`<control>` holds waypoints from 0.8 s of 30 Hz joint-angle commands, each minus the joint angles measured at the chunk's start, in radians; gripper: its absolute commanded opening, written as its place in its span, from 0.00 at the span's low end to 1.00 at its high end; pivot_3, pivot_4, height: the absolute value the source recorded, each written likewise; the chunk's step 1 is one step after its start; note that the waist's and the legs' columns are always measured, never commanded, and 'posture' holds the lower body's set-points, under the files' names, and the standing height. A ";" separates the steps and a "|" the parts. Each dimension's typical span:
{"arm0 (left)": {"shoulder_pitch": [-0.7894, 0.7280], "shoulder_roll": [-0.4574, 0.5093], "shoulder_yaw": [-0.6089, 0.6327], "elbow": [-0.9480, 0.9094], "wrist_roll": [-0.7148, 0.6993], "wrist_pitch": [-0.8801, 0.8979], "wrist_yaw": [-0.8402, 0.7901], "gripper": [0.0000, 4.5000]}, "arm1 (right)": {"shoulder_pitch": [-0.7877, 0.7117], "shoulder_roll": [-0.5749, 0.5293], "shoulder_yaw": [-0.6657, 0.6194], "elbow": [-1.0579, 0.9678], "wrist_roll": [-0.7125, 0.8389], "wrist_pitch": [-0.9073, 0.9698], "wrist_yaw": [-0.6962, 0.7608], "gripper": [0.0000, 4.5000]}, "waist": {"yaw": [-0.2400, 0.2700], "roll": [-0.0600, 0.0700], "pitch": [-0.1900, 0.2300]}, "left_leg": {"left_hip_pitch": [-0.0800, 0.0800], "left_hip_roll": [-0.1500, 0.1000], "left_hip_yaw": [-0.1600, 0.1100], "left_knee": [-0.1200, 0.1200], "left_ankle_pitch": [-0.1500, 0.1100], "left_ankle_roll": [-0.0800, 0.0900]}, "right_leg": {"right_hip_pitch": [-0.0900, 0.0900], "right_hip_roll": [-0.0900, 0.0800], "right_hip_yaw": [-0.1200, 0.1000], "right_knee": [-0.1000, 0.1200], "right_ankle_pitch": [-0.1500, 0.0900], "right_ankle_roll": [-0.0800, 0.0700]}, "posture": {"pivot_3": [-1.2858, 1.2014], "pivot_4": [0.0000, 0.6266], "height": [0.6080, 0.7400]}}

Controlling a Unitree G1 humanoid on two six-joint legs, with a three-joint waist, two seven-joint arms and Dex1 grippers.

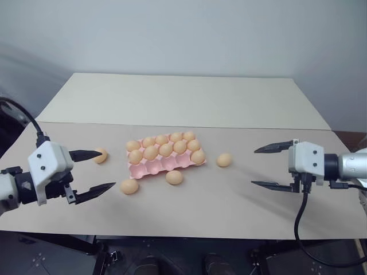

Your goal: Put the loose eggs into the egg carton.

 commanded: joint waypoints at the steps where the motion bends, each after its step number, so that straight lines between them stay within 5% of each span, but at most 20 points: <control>1: -0.006 0.015 0.029 -0.030 -0.049 0.010 -0.029 0.99 | -0.009 -0.006 -0.020 -0.021 0.010 -0.007 -0.007 1.00 | 0.000 0.000 0.000 | 0.000 0.000 0.000 0.000 0.000 0.000 | 0.000 0.000 0.000 0.000 0.000 0.000 | 0.52 0.24 1.00; 14: -0.042 0.017 -0.016 -0.008 -0.022 -0.002 -0.008 0.99 | 0.017 0.010 -0.014 -0.042 0.004 0.001 -0.050 1.00 | -0.002 0.000 0.000 | 0.000 0.000 0.000 0.000 0.000 0.000 | 0.000 0.000 0.000 0.000 0.000 0.000 | 0.52 0.24 1.00; 24: -0.087 0.019 -0.089 0.031 -0.027 -0.031 -0.046 0.99 | -0.210 0.076 0.193 0.110 -0.133 -0.016 -0.064 1.00 | -0.003 0.000 0.000 | 0.000 0.000 0.000 0.000 0.000 0.000 | 0.000 0.000 0.000 0.000 0.000 0.000 | 0.52 0.24 1.00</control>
